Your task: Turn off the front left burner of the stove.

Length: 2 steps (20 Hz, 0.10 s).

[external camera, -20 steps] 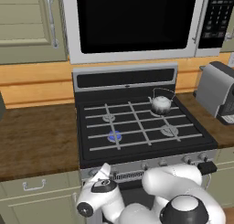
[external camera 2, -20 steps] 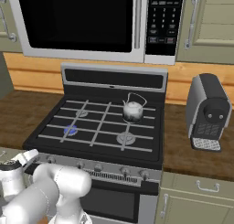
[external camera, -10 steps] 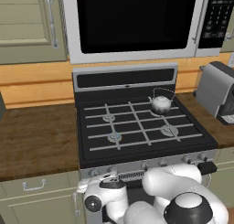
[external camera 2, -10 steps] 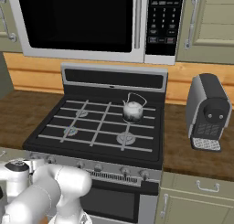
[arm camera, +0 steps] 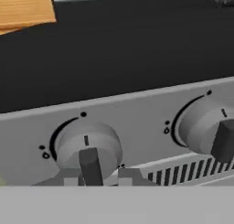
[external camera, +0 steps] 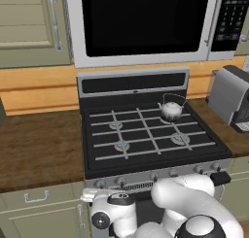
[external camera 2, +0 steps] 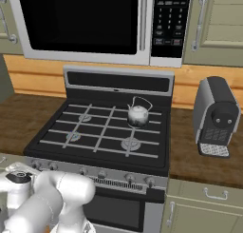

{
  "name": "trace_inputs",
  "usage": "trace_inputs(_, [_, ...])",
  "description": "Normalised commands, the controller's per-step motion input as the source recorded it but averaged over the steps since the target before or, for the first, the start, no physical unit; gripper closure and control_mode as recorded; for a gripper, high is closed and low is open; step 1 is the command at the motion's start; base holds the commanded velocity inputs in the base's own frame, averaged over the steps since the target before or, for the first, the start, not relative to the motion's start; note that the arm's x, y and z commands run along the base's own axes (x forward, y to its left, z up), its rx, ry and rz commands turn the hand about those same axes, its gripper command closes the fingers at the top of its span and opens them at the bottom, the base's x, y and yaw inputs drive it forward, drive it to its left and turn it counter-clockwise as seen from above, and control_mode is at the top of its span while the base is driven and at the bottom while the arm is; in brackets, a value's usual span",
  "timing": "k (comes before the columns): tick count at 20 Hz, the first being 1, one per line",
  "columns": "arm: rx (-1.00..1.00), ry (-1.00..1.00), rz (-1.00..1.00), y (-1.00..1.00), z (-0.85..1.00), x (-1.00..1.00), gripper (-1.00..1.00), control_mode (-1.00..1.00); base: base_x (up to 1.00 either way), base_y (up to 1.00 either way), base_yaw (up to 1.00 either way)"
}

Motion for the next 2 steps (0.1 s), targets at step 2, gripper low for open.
trace_inputs(2, [0.0, 0.0, 0.0, 0.0, 0.0, 0.0, 1.0, -1.0, 0.0, 0.0, 0.0])
